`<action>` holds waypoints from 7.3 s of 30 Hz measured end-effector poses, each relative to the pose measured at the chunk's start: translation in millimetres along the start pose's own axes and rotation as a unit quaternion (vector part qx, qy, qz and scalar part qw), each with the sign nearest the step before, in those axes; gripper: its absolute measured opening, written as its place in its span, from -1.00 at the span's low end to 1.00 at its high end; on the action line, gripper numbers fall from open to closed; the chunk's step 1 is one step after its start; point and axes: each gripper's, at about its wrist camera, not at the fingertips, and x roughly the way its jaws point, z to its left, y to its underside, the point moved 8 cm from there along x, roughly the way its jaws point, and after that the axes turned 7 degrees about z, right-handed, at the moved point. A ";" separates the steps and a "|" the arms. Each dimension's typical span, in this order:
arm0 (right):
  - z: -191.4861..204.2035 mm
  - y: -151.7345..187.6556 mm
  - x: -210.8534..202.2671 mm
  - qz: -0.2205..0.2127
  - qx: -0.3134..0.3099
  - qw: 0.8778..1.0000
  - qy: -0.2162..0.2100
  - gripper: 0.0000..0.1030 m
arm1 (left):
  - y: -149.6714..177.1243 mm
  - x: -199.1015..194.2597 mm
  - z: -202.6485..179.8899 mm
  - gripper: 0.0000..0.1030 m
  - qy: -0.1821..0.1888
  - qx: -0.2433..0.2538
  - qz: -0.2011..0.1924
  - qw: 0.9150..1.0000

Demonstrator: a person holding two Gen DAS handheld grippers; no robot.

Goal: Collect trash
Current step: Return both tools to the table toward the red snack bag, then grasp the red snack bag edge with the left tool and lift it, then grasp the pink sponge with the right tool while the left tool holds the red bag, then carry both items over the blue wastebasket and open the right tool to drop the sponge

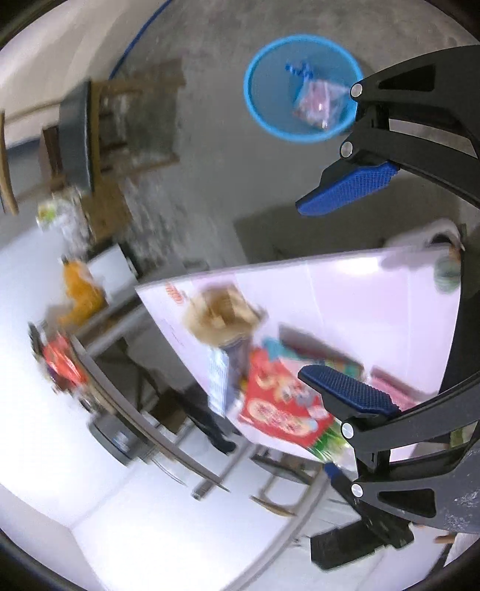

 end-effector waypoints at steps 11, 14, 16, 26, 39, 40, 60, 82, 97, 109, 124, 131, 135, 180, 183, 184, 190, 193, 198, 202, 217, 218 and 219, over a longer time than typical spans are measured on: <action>61.3 23.4 49.3 0.072 -0.063 0.995 -0.016 0.54 | 1.4 41.4 58.8 0.50 0.082 -0.135 0.007 0.987; 67.4 25.6 55.8 0.079 -0.064 0.995 -0.014 0.54 | -2.3 52.2 63.9 0.40 0.100 -0.153 0.007 0.983; 68.8 27.8 58.0 0.083 -0.067 0.994 -0.012 0.54 | -4.4 56.1 65.4 0.31 0.112 -0.167 0.005 0.979; 74.8 32.1 61.9 0.098 -0.075 0.992 -0.010 0.54 | -7.3 64.8 72.0 -0.65 0.158 -0.208 -0.015 0.965; 80.4 33.1 64.4 0.102 -0.086 0.991 -0.006 0.54 | -23.9 30.4 59.9 -1.00 0.207 -0.205 -0.088 0.953; 79.6 33.0 64.0 0.102 -0.085 0.991 -0.005 0.54 | -25.8 27.2 57.5 -1.00 0.212 -0.204 -0.093 0.951; 89.4 38.3 51.6 0.090 -0.134 0.987 -0.002 0.54 | -54.3 -31.5 28.3 -1.00 0.267 -0.167 -0.161 0.935; 173.7 80.5 102.1 0.153 -0.364 0.918 -0.030 0.85 | -65.6 -85.3 75.2 -1.00 0.216 -0.176 -0.211 0.937; 169.1 114.5 165.1 0.208 -0.449 0.868 0.044 0.84 | -59.3 -90.7 86.8 -1.00 0.205 -0.188 -0.215 0.936; 156.9 113.8 164.0 0.201 -0.418 0.884 0.056 0.54 | -60.3 -91.2 83.9 -1.00 0.205 -0.188 -0.216 0.936; 128.8 88.4 136.6 0.164 -0.325 0.929 0.071 0.50 | -63.3 -91.5 78.9 -1.00 0.211 -0.185 -0.222 0.934; 119.2 78.6 128.2 0.149 -0.280 0.945 0.077 0.49 | -64.2 -91.8 76.3 -1.00 0.213 -0.184 -0.223 0.933; 108.4 69.3 115.7 0.135 -0.253 0.955 0.078 0.49 | -64.5 -92.8 74.9 -1.00 0.215 -0.184 -0.222 0.933; 18.8 -1.2 -4.8 -0.051 -0.036 0.995 0.083 0.49 | -72.0 -59.2 -14.1 -1.00 0.286 -0.119 -0.147 0.939; -16.5 1.7 -38.0 -0.087 0.013 0.992 0.095 0.49 | -77.7 -44.6 -42.4 -1.00 0.311 -0.100 -0.120 0.937; -28.0 3.6 -46.6 -0.095 0.027 0.990 0.102 0.49 | -79.8 -36.4 -56.2 -1.00 0.320 -0.089 -0.106 0.937; -117.8 32.6 -82.4 -0.122 0.140 0.976 0.113 0.49 | -81.6 31.4 -133.0 -1.00 0.348 -0.046 -0.007 0.936; -158.6 48.8 -85.1 -0.119 0.197 0.968 0.102 0.49 | -76.2 77.5 -170.8 -1.00 0.340 -0.026 0.049 0.939; -213.2 68.0 -68.9 -0.106 0.273 0.954 0.067 0.49 | -55.9 168.4 -220.9 -1.00 0.293 -0.002 0.146 0.945; -243.7 68.1 -47.4 -0.095 0.312 0.944 0.046 0.49 | -26.6 257.6 -250.8 -1.00 0.241 -0.003 0.240 0.940; -312.0 67.0 0.6 -0.062 0.363 0.927 0.074 0.49 | 36.2 428.3 -262.8 -0.48 0.096 -0.046 0.384 0.917; -314.1 67.6 6.0 -0.057 0.361 0.928 0.076 0.49 | 31.1 423.6 -262.0 -0.45 0.099 -0.046 0.375 0.921; -315.9 67.6 8.3 -0.054 0.360 0.928 0.076 0.49 | 25.1 415.9 -259.9 -0.44 0.100 -0.045 0.366 0.924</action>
